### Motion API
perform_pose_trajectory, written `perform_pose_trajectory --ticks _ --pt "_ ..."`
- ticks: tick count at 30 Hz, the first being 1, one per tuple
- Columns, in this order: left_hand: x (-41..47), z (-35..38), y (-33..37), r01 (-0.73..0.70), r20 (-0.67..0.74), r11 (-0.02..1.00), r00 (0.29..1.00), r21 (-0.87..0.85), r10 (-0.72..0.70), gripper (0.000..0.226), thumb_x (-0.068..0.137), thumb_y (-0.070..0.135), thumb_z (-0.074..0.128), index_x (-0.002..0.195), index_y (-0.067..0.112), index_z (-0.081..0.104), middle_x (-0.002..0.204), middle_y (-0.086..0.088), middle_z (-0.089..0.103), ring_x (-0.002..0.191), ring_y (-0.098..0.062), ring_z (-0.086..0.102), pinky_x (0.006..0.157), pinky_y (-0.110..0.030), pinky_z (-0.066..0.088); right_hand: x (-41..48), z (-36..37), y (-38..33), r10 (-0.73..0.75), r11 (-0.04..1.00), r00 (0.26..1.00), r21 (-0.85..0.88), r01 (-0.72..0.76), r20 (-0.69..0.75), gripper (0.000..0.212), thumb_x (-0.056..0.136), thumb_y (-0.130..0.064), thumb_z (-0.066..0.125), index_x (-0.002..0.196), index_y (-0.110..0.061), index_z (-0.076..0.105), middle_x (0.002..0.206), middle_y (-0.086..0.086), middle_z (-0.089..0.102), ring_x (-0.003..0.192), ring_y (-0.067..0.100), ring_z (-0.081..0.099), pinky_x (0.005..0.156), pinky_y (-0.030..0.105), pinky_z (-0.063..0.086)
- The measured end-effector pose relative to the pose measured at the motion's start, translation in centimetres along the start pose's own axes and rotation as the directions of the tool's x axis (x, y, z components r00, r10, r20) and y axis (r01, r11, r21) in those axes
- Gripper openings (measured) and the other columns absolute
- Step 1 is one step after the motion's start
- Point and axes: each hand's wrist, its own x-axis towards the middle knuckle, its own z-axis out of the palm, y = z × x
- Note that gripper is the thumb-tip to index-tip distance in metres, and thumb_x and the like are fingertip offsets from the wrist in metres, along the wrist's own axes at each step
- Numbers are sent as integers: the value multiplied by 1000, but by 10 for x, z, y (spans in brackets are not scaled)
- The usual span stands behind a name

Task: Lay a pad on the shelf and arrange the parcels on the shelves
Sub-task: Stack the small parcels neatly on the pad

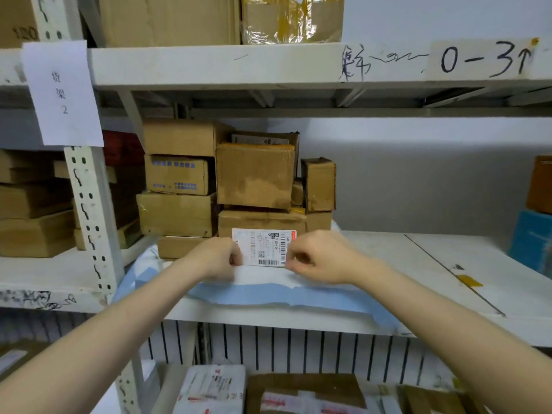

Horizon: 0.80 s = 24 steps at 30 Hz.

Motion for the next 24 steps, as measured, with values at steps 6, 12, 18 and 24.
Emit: perform_pose_trajectory --ticks 6,12,18,24 --pt "4 19 -4 41 -247 996 969 78 -21 16 80 14 62 82 28 68 86 11 63 88 -16 62 65 -26 46 -5 22 -9 57 993 987 -112 -40 153 14 86 -30 58 90 -19 66 97 1 61 91 27 59 64 32 39" --pt "18 30 -8 71 -292 996 955 52 -53 19 85 19 63 99 30 72 107 8 68 99 -18 62 75 -28 50 7 37 1 151 984 982 -107 -139 114 19 90 -19 51 97 -18 69 101 2 65 92 26 60 69 35 45" --pt "38 34 -6 95 -313 994 947 61 -72 25 85 15 61 103 29 71 107 6 68 100 -20 61 72 -28 49 19 49 18 185 980 979 -90 -177 89 20 87 -14 51 90 -17 70 92 2 66 85 25 60 65 33 43" --pt "57 35 -4 116 -321 990 943 77 -85 25 85 11 58 99 25 73 104 3 68 96 -23 62 70 -29 49 31 60 33 221 974 972 -77 -215 79 19 87 -13 52 89 -18 71 90 2 66 83 25 59 64 32 44"
